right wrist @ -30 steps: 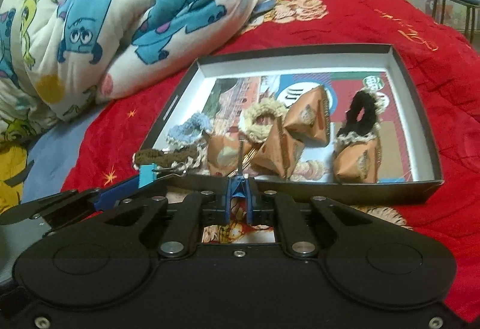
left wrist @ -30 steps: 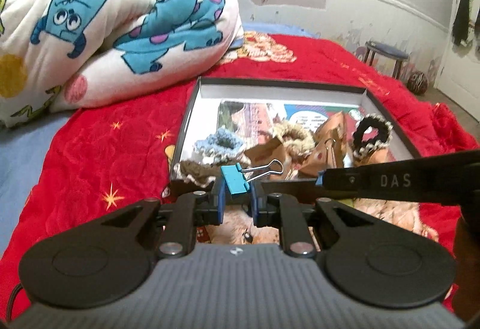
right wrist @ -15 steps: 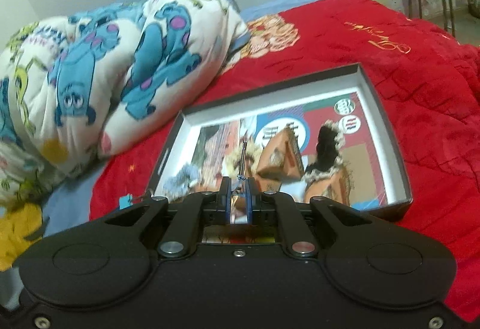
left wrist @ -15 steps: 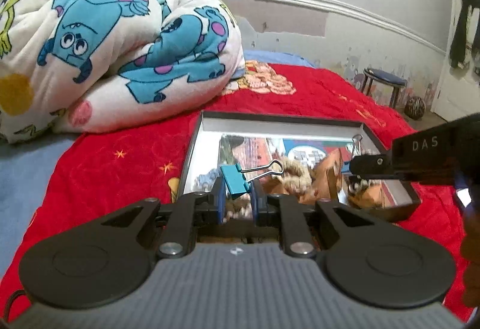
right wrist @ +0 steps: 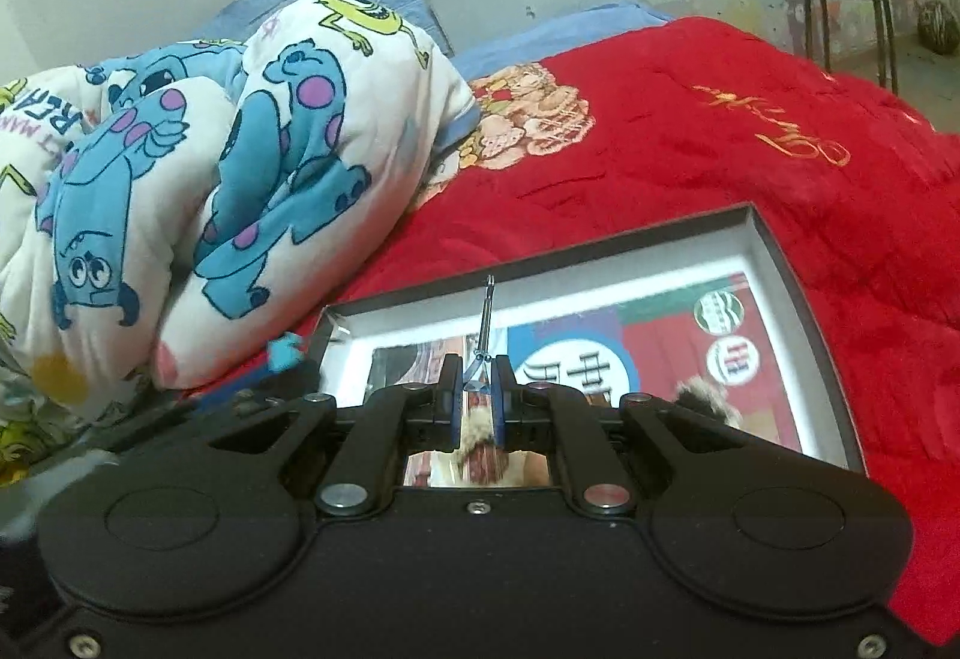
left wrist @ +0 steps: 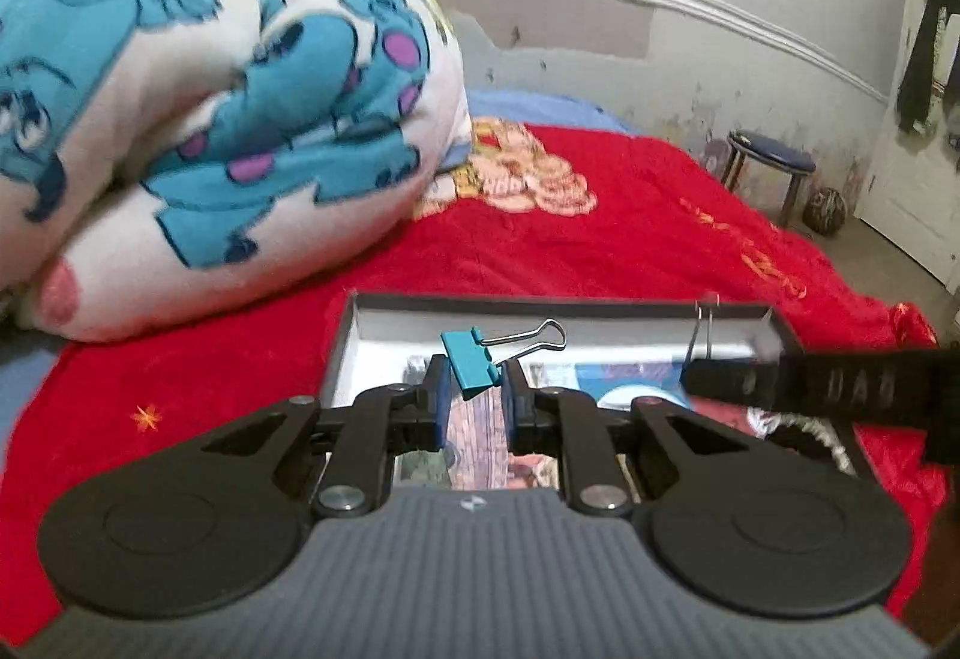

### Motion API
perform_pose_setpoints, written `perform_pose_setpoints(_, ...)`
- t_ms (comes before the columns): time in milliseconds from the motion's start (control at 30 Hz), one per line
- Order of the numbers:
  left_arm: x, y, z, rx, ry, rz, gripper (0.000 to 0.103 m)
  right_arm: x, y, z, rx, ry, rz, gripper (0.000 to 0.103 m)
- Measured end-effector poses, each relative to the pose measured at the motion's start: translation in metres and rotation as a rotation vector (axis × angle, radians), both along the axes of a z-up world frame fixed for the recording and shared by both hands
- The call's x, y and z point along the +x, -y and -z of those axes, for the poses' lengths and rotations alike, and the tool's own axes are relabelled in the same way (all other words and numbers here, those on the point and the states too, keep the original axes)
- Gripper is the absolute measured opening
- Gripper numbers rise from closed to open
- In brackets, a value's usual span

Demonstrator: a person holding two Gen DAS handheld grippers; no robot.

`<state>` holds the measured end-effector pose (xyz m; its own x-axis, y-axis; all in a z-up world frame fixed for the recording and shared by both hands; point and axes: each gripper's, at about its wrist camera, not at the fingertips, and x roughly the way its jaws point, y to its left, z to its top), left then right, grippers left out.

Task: Organize objects
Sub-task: 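Carry both blue binder clips over the box lid and lower them, then open both grippers to drop the binder clips into the box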

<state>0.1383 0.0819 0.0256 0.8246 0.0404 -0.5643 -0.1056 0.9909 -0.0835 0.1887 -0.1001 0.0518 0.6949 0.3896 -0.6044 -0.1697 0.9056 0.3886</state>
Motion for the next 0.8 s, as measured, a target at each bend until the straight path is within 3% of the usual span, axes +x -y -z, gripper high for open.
perform_pose_setpoints(300,0.003,-0.016,0.029,-0.045,-0.021,0.001,0.02,0.032,-0.002,0.023,-0.054,-0.046,0.062,0.01)
perform_pose_setpoints(800,0.005,-0.007,0.043,-0.012,-0.051,0.016,0.021,0.028,-0.02,0.047,-0.129,-0.078,0.04,0.01)
